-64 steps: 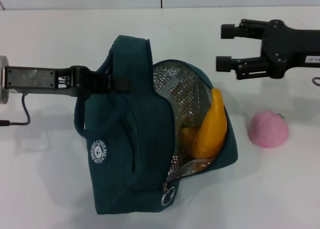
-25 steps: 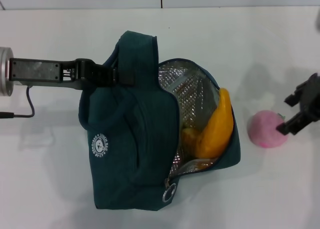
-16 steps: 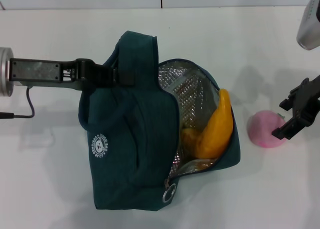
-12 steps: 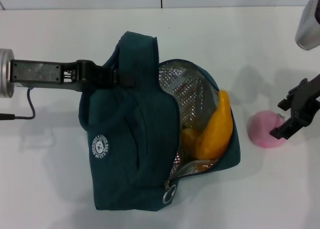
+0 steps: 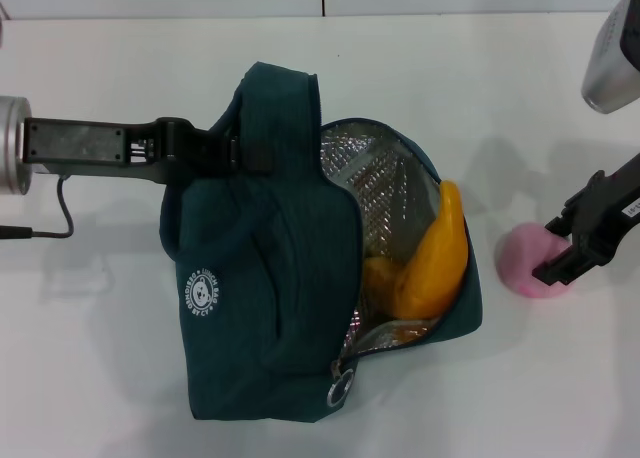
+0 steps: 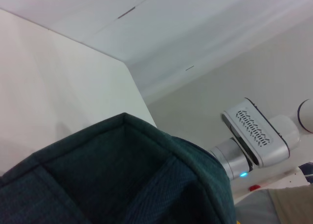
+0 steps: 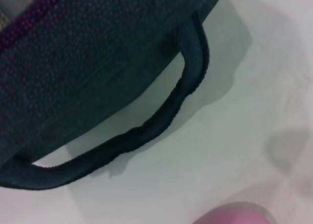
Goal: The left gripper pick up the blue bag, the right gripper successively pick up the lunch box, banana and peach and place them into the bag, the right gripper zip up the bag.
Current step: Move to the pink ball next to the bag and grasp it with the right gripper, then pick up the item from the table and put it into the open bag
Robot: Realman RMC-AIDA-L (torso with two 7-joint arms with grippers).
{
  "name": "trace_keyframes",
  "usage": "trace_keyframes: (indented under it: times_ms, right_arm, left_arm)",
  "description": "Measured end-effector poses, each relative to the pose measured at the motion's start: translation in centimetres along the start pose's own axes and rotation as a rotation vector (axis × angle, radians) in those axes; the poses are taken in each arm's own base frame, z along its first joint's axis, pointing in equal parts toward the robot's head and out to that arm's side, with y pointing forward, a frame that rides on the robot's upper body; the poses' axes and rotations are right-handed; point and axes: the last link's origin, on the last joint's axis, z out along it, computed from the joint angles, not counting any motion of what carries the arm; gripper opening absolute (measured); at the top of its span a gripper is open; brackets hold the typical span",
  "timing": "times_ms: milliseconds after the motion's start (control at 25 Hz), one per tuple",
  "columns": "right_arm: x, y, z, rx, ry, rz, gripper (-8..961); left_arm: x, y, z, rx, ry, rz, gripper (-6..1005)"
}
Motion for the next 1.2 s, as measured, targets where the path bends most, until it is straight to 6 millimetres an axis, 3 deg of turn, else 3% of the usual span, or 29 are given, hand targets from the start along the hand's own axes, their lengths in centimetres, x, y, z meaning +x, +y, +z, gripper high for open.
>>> trace_keyframes:
  times_ms: [200,400,640,800,960,1200]
  right_arm:
    - [0.1,-0.2,-0.1,0.013,0.003,-0.001,716]
    - [0.1,-0.3,-0.3,0.021,-0.005,-0.001,475]
    - [0.1,-0.7,-0.7,0.035,-0.038,0.03,280]
    - [0.3,-1.7,-2.6,0.065,-0.134,0.095,249]
    - [0.1,-2.1,-5.9,0.061,-0.361,0.162,191]
    - [-1.6,0.1,-9.9,-0.028,-0.736,0.037,167]
  left_arm:
    - [0.0,0.0,0.0,-0.001,0.0,-0.003,41]
    - [0.0,0.0,0.0,-0.001,0.0,-0.003,40]
    - [0.1,0.0,0.0,0.001,0.0,-0.001,41]
    - [0.0,0.0,-0.1,0.002,0.002,-0.002,41]
    - [-0.1,-0.1,-0.2,0.004,0.002,-0.005,41]
    - [-0.1,-0.1,-0.3,0.003,0.001,-0.006,41]
